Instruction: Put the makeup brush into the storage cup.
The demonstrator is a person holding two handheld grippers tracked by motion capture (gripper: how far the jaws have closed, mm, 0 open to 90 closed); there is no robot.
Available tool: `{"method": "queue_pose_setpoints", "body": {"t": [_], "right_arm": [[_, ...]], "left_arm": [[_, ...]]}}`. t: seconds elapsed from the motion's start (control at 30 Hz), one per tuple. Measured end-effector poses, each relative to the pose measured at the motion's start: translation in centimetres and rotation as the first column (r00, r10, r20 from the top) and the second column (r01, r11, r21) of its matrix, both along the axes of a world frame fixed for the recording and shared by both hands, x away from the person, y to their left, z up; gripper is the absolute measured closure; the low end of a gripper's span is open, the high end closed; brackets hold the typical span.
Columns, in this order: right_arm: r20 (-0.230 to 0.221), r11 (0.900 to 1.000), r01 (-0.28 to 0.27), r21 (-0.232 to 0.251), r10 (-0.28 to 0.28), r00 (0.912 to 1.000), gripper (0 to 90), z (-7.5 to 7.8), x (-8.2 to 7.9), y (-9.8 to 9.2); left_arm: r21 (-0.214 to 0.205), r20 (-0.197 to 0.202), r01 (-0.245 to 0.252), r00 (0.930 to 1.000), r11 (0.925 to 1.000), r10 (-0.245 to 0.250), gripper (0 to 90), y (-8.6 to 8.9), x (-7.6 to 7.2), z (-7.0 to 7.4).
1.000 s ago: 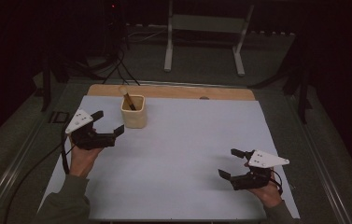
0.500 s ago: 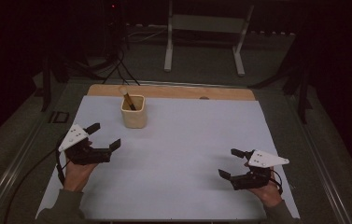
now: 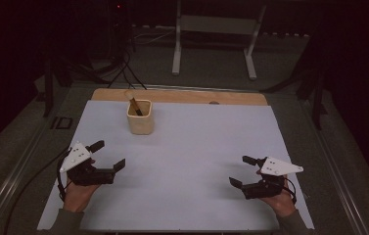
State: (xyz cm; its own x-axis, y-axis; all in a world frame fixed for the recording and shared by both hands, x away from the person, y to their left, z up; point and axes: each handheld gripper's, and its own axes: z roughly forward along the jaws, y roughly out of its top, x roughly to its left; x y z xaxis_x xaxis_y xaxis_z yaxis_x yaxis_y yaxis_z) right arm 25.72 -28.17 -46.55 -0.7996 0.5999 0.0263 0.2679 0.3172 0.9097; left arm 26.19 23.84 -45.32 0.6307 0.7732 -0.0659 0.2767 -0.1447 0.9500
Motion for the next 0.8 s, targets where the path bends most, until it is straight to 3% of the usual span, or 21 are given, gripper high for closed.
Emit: {"method": "queue_pose_setpoints", "body": {"t": [0.4,0.8], "right_arm": [[0.004,0.9997,0.005,0.022,-0.005,1.0000,10.7,0.1,0.0,-0.6],[0.007,0.9986,0.034,0.042,-0.034,0.9994,10.6,0.0,-0.3,-1.7]], "left_arm": [[0.012,0.028,0.010,0.9995,0.9999,-0.010,1.8,0.3,-1.3,-0.3],[0.008,0.061,-0.029,0.9977,0.9995,0.029,1.8,1.5,-2.6,-0.9]]}}
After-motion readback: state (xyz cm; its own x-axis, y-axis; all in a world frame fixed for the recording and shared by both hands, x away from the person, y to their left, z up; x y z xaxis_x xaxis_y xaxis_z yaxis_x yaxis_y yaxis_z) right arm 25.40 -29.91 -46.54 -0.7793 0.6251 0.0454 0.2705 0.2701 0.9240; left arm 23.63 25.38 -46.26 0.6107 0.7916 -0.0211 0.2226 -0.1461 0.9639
